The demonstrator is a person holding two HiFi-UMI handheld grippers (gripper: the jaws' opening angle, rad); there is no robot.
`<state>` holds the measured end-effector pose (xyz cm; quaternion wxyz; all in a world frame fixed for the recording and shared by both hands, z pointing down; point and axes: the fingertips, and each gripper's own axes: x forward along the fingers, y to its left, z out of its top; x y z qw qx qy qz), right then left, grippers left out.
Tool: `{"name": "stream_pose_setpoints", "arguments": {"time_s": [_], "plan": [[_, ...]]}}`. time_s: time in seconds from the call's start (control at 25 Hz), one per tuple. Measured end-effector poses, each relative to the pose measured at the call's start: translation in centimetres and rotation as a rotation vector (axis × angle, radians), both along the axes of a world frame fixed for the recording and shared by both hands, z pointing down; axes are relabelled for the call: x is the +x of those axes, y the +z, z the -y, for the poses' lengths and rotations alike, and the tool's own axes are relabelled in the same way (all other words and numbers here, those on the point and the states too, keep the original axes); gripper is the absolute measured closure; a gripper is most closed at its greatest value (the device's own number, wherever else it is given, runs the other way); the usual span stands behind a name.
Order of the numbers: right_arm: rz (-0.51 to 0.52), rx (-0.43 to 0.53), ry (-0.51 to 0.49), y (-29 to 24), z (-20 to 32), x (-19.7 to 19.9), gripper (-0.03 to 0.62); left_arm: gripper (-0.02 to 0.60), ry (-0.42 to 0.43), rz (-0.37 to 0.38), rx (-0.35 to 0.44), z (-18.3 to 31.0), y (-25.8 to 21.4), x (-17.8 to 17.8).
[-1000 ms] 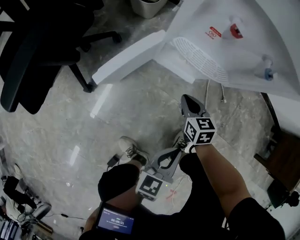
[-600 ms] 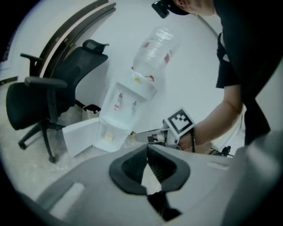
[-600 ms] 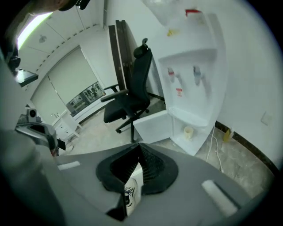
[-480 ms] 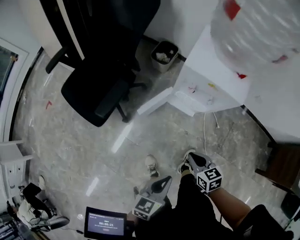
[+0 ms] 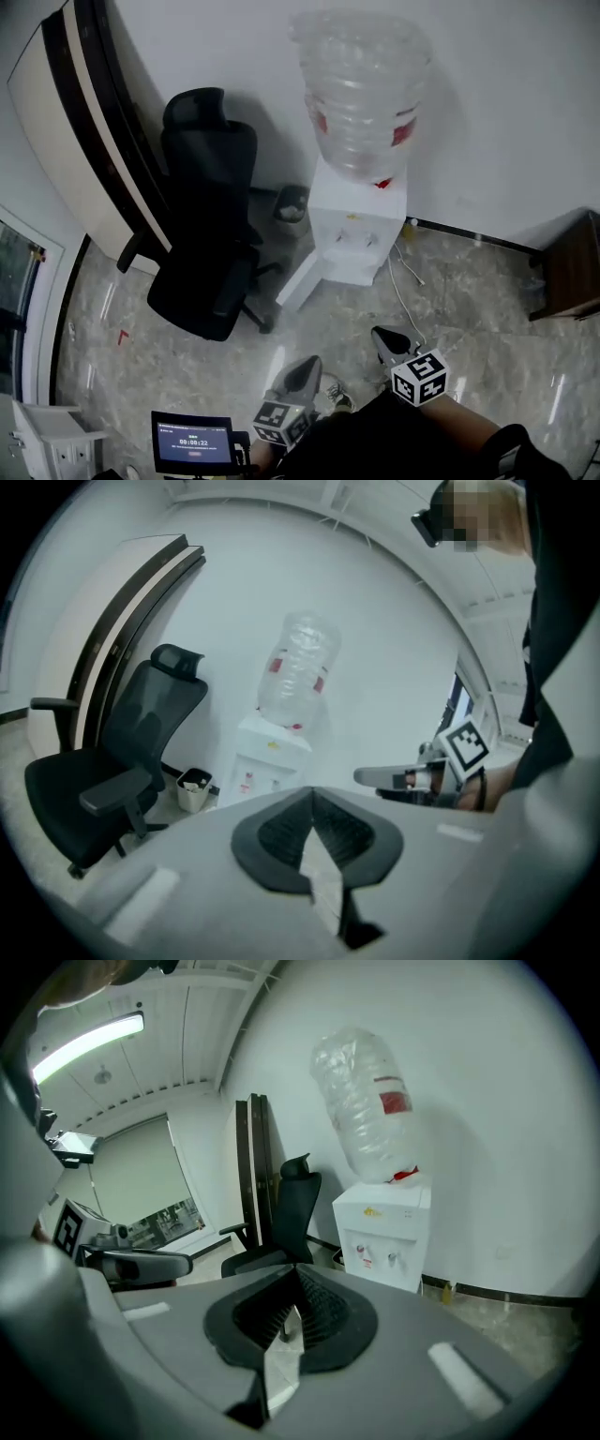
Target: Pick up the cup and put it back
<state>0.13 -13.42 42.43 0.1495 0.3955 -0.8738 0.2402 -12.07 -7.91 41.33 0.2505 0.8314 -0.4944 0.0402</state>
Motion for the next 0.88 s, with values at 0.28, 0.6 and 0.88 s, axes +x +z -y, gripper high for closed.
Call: {"name": "stream_pose_setpoints", "arguments": {"time_s": [0.28, 0.6, 0.88], "plan": [[0.057, 0.083, 0.06, -4.8, -4.4, 3.8, 0.586, 0.577, 0.082, -0.004, 0.018, -1.2, -4.0, 4.8], [0.054, 0.183, -0.025, -8.1, -13.7, 10.1, 0.586, 0.577, 0.067, -0.038, 0.099, -7.8, -6.7, 14.0], [0.072, 0.206, -0.085, -8.4, -22.5, 15.9, 0.586, 0.577, 0.027, -0.035, 0.112, -16.9, -7.6, 20.9]]}}
